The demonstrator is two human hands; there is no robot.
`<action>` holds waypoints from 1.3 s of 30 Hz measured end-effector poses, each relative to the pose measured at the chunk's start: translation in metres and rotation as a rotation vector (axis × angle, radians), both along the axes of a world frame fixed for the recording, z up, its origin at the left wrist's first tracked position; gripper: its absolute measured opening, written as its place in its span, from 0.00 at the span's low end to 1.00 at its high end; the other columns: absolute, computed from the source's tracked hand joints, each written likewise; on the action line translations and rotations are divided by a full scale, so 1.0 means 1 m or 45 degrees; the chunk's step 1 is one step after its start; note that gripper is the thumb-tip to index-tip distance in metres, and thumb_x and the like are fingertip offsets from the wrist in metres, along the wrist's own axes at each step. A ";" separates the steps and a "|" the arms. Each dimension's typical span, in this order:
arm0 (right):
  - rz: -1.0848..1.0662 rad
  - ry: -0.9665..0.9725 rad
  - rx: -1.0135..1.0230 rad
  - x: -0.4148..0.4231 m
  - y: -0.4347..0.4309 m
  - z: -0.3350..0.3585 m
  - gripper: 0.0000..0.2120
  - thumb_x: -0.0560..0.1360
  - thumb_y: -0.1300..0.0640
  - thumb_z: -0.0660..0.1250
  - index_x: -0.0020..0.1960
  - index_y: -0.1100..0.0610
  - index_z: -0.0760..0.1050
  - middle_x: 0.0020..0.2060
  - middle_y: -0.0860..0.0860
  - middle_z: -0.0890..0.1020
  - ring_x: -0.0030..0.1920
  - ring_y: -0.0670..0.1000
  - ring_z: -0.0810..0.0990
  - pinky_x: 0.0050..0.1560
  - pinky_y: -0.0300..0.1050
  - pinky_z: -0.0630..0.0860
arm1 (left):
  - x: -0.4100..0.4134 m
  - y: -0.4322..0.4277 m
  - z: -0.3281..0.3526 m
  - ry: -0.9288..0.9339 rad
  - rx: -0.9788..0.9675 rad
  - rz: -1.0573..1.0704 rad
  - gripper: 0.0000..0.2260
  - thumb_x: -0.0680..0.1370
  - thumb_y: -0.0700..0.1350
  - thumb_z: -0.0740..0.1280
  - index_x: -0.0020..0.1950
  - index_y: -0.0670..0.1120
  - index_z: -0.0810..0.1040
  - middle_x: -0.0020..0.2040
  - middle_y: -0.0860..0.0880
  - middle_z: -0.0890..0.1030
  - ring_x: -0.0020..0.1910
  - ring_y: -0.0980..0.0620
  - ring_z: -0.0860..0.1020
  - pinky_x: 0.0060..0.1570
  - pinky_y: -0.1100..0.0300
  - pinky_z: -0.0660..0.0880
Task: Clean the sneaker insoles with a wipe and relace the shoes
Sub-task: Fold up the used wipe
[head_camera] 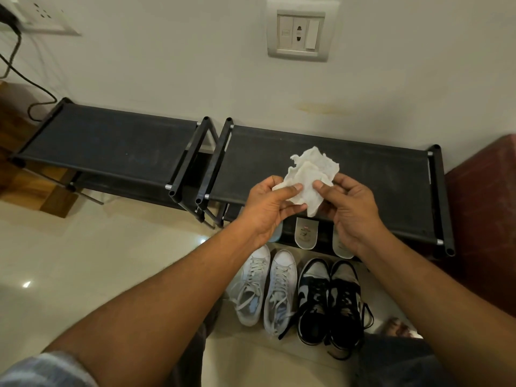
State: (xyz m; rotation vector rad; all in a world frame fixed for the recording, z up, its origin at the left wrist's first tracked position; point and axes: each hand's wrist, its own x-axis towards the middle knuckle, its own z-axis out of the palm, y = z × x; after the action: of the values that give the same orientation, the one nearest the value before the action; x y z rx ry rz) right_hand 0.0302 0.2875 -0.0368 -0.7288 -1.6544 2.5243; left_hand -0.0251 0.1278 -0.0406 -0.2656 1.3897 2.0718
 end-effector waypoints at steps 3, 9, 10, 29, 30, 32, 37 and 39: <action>0.023 -0.017 0.145 0.000 0.007 -0.001 0.15 0.77 0.62 0.74 0.63 0.58 0.81 0.53 0.55 0.88 0.53 0.57 0.88 0.50 0.56 0.85 | -0.001 -0.003 -0.002 0.086 -0.153 -0.150 0.14 0.77 0.38 0.78 0.59 0.41 0.78 0.58 0.41 0.86 0.55 0.41 0.87 0.49 0.53 0.86; 0.173 0.063 0.349 0.003 0.008 -0.001 0.14 0.76 0.64 0.75 0.60 0.62 0.82 0.51 0.57 0.88 0.52 0.58 0.88 0.49 0.52 0.86 | -0.006 -0.011 0.006 -0.020 -0.129 -0.270 0.28 0.74 0.54 0.77 0.69 0.41 0.81 0.61 0.41 0.87 0.61 0.42 0.85 0.64 0.45 0.82; 0.187 0.068 0.359 0.003 0.008 0.000 0.14 0.76 0.63 0.75 0.60 0.62 0.82 0.51 0.57 0.88 0.52 0.58 0.88 0.50 0.52 0.86 | -0.007 -0.011 0.005 -0.015 -0.122 -0.252 0.27 0.74 0.51 0.77 0.69 0.40 0.80 0.61 0.40 0.86 0.62 0.41 0.85 0.65 0.44 0.81; 0.085 0.019 0.339 -0.002 0.021 0.002 0.08 0.78 0.58 0.73 0.57 0.55 0.84 0.47 0.54 0.89 0.43 0.50 0.86 0.36 0.37 0.80 | -0.016 -0.011 -0.007 0.371 -0.327 -0.023 0.12 0.84 0.39 0.70 0.68 0.41 0.81 0.58 0.44 0.88 0.58 0.44 0.87 0.46 0.53 0.85; 0.092 0.024 0.322 -0.002 0.020 0.002 0.09 0.78 0.58 0.73 0.58 0.57 0.84 0.47 0.55 0.89 0.45 0.52 0.87 0.39 0.39 0.82 | -0.015 -0.010 -0.005 0.360 -0.305 -0.039 0.13 0.84 0.39 0.70 0.69 0.41 0.80 0.59 0.43 0.87 0.59 0.44 0.86 0.46 0.55 0.84; 0.111 0.040 0.313 -0.002 0.020 0.001 0.10 0.78 0.59 0.73 0.58 0.60 0.84 0.50 0.57 0.88 0.50 0.57 0.88 0.45 0.45 0.86 | -0.013 -0.010 -0.002 0.346 -0.254 -0.071 0.15 0.83 0.40 0.71 0.70 0.41 0.79 0.60 0.43 0.87 0.60 0.43 0.86 0.53 0.50 0.85; 0.144 0.031 0.250 -0.001 0.019 0.001 0.17 0.73 0.57 0.75 0.59 0.64 0.81 0.52 0.57 0.88 0.54 0.58 0.87 0.51 0.55 0.86 | -0.011 -0.011 -0.007 0.381 -0.260 -0.149 0.21 0.78 0.39 0.77 0.71 0.42 0.79 0.62 0.43 0.86 0.62 0.42 0.85 0.64 0.37 0.80; 0.152 0.027 0.229 -0.002 0.019 0.001 0.15 0.76 0.61 0.73 0.61 0.64 0.80 0.53 0.58 0.87 0.54 0.59 0.87 0.50 0.55 0.86 | -0.010 -0.009 -0.010 0.399 -0.276 -0.140 0.18 0.79 0.36 0.76 0.69 0.40 0.80 0.61 0.41 0.87 0.61 0.41 0.86 0.64 0.37 0.81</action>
State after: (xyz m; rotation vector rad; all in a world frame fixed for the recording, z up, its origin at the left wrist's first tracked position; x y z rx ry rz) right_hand 0.0286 0.3065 -0.0356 -0.6021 -1.9408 2.4050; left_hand -0.0355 0.1186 -0.0507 0.0515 1.7774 1.9320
